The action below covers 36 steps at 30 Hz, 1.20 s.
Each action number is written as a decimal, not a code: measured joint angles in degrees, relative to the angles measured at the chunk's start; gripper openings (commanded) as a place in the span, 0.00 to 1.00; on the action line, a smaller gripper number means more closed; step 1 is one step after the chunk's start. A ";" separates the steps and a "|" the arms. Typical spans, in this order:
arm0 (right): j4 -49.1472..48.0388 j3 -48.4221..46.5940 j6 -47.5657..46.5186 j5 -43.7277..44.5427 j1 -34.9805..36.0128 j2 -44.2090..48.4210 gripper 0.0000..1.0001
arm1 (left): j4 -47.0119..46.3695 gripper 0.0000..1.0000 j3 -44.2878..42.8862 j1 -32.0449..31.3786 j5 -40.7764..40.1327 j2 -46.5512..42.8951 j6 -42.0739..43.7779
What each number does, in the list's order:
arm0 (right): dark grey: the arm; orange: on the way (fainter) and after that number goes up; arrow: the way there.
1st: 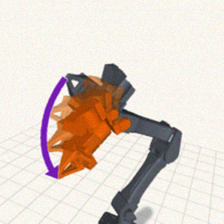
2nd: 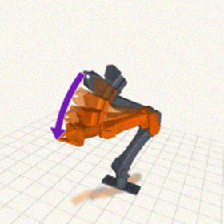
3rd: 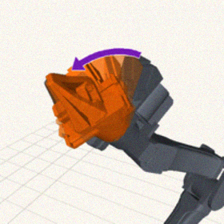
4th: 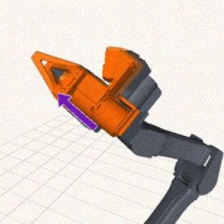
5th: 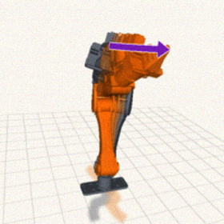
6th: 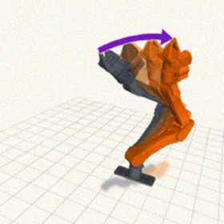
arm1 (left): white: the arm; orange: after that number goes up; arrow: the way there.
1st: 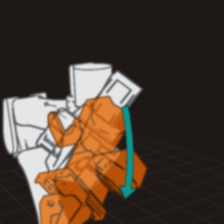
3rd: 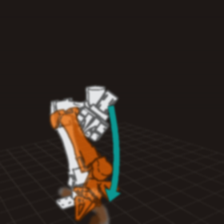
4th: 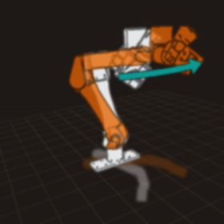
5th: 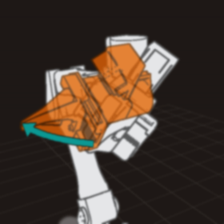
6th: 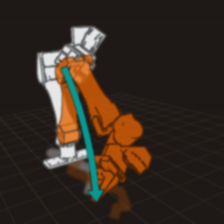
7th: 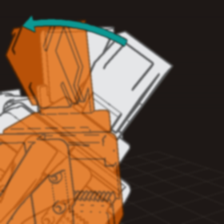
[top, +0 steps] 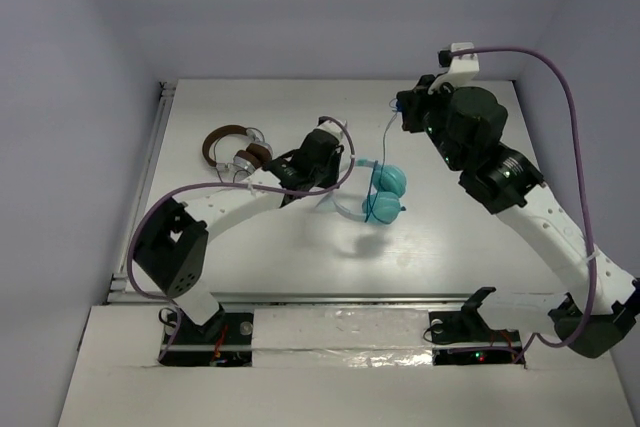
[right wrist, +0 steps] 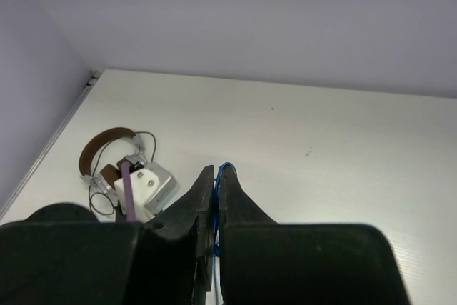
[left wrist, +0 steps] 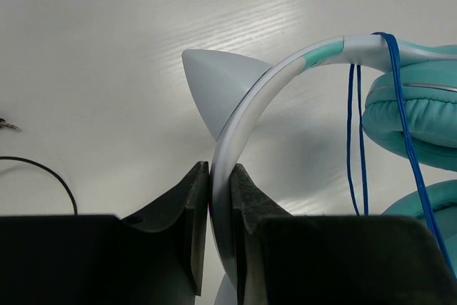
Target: Wrap the headphones
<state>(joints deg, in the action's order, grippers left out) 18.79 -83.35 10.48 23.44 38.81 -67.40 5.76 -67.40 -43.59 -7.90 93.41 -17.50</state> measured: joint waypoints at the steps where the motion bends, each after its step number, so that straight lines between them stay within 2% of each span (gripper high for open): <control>1: -0.42 0.15 0.00 -0.42 -0.48 -0.63 0.00 | -0.31 0.00 1.11 -0.42 0.63 -1.07 0.04; 9: -1.51 2.40 0.26 -3.34 -6.34 -5.51 0.00 | 0.07 0.00 3.80 -3.30 4.57 -3.96 3.78; 18: -3.21 8.24 2.29 -7.87 -15.58 -5.81 0.00 | -1.53 0.00 4.00 -4.48 10.95 -4.35 7.80; 29: -7.96 23.67 8.02 -11.34 -17.11 -3.43 0.00 | -6.78 0.00 5.73 3.21 26.47 -11.10 7.96; 36: -12.39 28.81 11.41 -15.08 -17.09 1.16 0.00 | -11.93 0.00 6.12 9.88 35.93 -13.94 4.44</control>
<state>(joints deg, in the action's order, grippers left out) 6.39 -54.54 21.89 8.36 21.71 -66.24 -6.17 -61.28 -33.71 28.03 79.46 -13.06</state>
